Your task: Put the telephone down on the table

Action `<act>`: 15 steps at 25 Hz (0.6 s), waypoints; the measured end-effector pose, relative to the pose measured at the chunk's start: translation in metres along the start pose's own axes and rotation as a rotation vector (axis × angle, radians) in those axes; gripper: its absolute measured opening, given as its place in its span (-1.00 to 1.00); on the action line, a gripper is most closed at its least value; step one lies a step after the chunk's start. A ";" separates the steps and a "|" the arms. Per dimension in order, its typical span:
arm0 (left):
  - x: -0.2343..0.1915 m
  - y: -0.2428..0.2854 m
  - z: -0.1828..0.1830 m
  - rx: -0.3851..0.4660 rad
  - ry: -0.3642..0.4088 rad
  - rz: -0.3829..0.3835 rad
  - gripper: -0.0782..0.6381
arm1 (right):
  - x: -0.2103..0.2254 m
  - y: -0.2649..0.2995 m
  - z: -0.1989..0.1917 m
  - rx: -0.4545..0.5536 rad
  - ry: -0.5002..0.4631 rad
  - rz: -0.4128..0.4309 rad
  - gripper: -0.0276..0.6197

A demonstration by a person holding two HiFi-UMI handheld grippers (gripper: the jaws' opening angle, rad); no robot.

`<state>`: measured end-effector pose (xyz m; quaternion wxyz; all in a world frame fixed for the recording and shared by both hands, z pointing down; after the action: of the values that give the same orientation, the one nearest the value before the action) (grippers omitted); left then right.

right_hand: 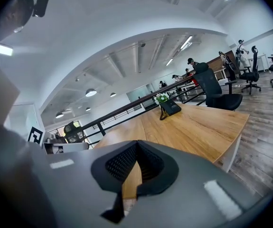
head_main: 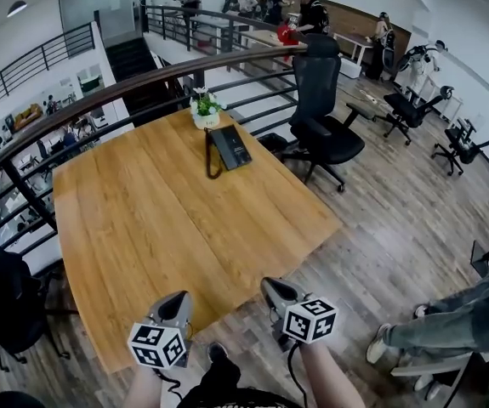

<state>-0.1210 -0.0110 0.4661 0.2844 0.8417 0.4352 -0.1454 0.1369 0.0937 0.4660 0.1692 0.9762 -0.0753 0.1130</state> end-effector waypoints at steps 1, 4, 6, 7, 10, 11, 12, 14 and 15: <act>0.005 -0.005 -0.003 0.002 0.001 -0.004 -0.78 | -0.002 -0.008 -0.001 0.004 0.000 -0.004 -0.92; 0.022 -0.023 -0.012 0.011 0.011 -0.019 -0.78 | -0.011 -0.032 -0.002 0.022 -0.003 -0.016 -0.92; 0.033 -0.032 -0.017 0.021 0.019 -0.035 -0.78 | -0.016 -0.047 -0.004 0.035 -0.008 -0.021 -0.92; 0.038 -0.034 -0.020 0.026 0.024 -0.044 -0.78 | -0.018 -0.053 -0.005 0.043 -0.011 -0.024 -0.92; 0.050 -0.040 -0.026 0.040 0.044 -0.066 -0.78 | -0.022 -0.067 -0.008 0.060 -0.021 -0.029 -0.92; 0.053 -0.044 -0.028 0.044 0.049 -0.070 -0.78 | -0.025 -0.071 -0.009 0.060 -0.027 -0.030 -0.92; 0.055 -0.049 -0.031 0.047 0.052 -0.072 -0.78 | -0.029 -0.075 -0.011 0.059 -0.034 -0.029 -0.92; 0.060 -0.061 -0.035 0.050 0.058 -0.074 -0.78 | -0.039 -0.085 -0.014 0.059 -0.044 -0.029 -0.92; 0.062 -0.067 -0.038 0.051 0.060 -0.075 -0.78 | -0.044 -0.090 -0.015 0.059 -0.048 -0.030 -0.92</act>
<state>-0.1397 0.0827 0.4421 0.2439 0.8357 0.4711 -0.1418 0.1080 0.1878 0.4407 0.1400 0.9842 -0.0614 0.0891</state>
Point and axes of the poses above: the fingertips, and each gripper's own axes: y forward along the fingers, x to its right, z out of its top, the point moved 8 cm from there along -y, backward along the fingers, and after that the axes turned 13 degrees about -y, right-handed, at the moved point
